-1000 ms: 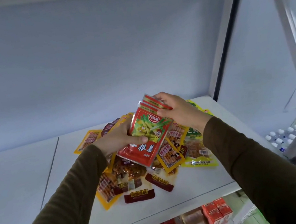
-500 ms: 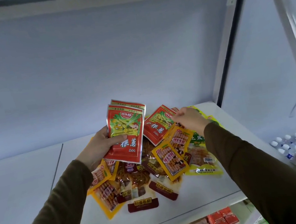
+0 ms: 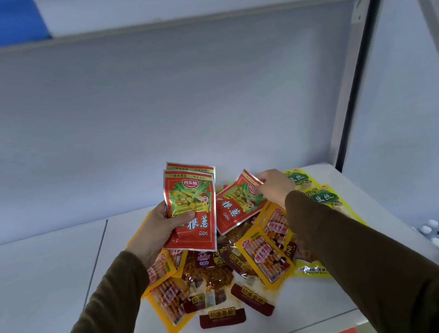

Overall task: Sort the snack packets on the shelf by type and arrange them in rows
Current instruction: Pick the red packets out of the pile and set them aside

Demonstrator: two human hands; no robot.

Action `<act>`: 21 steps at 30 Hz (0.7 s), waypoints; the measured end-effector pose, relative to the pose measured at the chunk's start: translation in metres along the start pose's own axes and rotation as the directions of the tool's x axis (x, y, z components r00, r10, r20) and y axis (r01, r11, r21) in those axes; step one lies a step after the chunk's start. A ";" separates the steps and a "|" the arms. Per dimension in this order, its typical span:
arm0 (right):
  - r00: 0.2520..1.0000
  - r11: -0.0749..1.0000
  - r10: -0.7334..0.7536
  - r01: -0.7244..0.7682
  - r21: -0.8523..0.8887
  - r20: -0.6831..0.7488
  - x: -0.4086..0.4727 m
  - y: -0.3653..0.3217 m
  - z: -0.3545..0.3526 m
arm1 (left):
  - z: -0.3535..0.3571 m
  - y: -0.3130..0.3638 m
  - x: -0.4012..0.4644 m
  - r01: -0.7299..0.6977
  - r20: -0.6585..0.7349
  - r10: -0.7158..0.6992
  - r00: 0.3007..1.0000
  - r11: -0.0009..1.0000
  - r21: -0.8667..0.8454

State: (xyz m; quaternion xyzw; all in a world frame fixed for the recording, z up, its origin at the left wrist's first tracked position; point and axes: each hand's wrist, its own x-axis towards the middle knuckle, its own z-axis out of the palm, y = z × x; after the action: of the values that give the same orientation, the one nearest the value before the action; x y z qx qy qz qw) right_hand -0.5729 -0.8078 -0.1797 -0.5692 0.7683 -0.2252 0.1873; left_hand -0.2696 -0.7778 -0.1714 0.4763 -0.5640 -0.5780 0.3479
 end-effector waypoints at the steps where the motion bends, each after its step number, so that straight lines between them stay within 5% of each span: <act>1: 0.999 0.995 -0.036 0.039 0.093 -0.035 0.000 0.000 -0.001 | -0.002 -0.001 0.000 0.002 -0.014 -0.002 1.000 1.000 -0.013; 5: 0.976 0.842 -0.137 0.204 0.500 -0.166 -0.001 -0.013 -0.022 | -0.009 -0.005 -0.002 0.007 -0.086 -0.013 0.996 0.998 -0.065; 12: 0.879 0.810 -0.393 0.470 0.353 -0.268 -0.015 -0.043 -0.086 | -0.008 -0.006 -0.003 0.021 -0.131 -0.044 0.990 0.985 -0.173; 16: 0.846 0.791 -0.533 0.509 0.339 -0.027 -0.034 -0.068 -0.083 | 0.009 0.000 -0.007 0.081 -0.026 -0.091 0.996 0.959 -0.272; 21: 0.833 0.845 -0.528 0.497 0.195 0.165 -0.044 -0.079 -0.043 | 0.035 0.013 -0.013 0.162 0.094 -0.136 0.986 0.906 -0.391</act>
State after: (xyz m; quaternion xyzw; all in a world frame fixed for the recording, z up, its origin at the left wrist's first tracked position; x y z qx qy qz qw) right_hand -0.5212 -0.7795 -0.0980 -0.7601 0.5444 -0.2601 0.2413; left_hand -0.3003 -0.7560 -0.1594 0.4185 -0.4079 -0.7204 0.3735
